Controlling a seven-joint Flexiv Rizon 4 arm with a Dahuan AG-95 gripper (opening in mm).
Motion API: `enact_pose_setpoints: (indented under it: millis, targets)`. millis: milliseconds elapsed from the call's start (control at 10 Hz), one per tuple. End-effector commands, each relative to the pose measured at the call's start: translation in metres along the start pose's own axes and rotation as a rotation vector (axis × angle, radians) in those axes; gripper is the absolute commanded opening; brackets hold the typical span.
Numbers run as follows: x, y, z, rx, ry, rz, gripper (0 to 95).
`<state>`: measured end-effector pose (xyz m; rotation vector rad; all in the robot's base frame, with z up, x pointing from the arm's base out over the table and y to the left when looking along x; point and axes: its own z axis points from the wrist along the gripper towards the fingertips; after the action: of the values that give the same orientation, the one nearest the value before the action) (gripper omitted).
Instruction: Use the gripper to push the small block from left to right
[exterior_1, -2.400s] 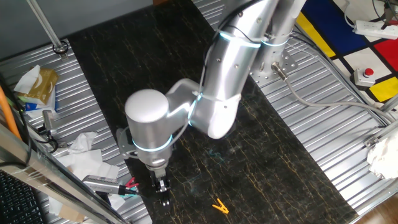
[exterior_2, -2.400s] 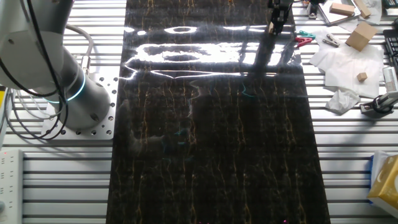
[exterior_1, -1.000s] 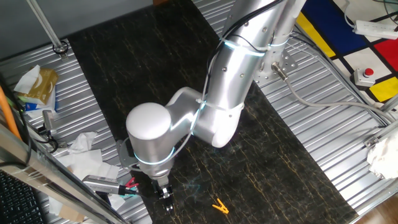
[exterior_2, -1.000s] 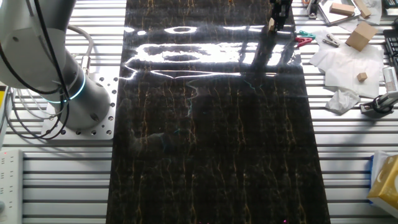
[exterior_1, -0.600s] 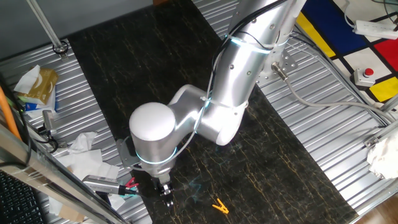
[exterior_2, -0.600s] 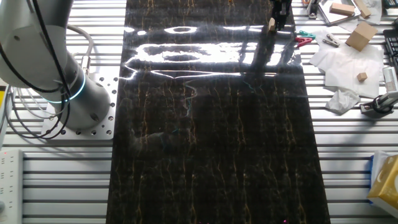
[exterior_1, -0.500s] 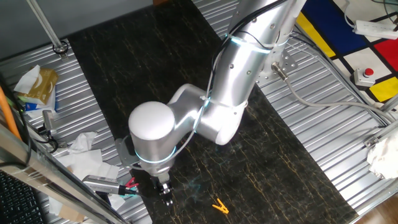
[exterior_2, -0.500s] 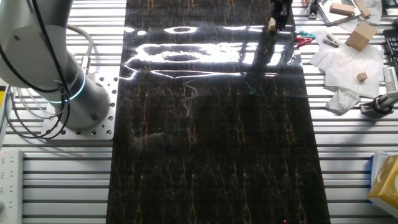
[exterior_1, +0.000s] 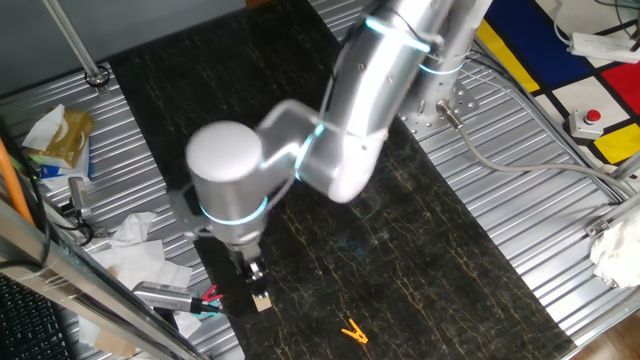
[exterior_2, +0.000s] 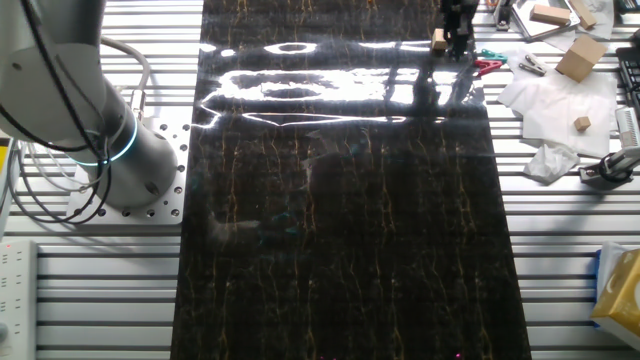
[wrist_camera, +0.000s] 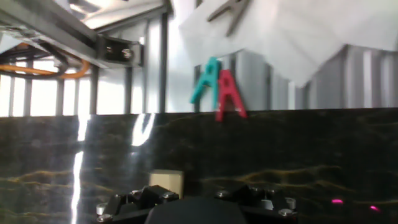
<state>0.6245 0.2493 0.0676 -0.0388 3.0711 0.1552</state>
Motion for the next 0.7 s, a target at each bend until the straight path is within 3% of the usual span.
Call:
enact_pose_setpoints:
  millis: [100, 300, 700]
  targets:
    - [-0.004, -0.007, -0.011, 0.001, -0.004, -0.004, 76.0]
    - [-0.009, -0.013, -0.021, 0.0, 0.007, -0.002, 76.0]
    - [-0.032, -0.028, -0.026, -0.006, 0.014, -0.026, 76.0]
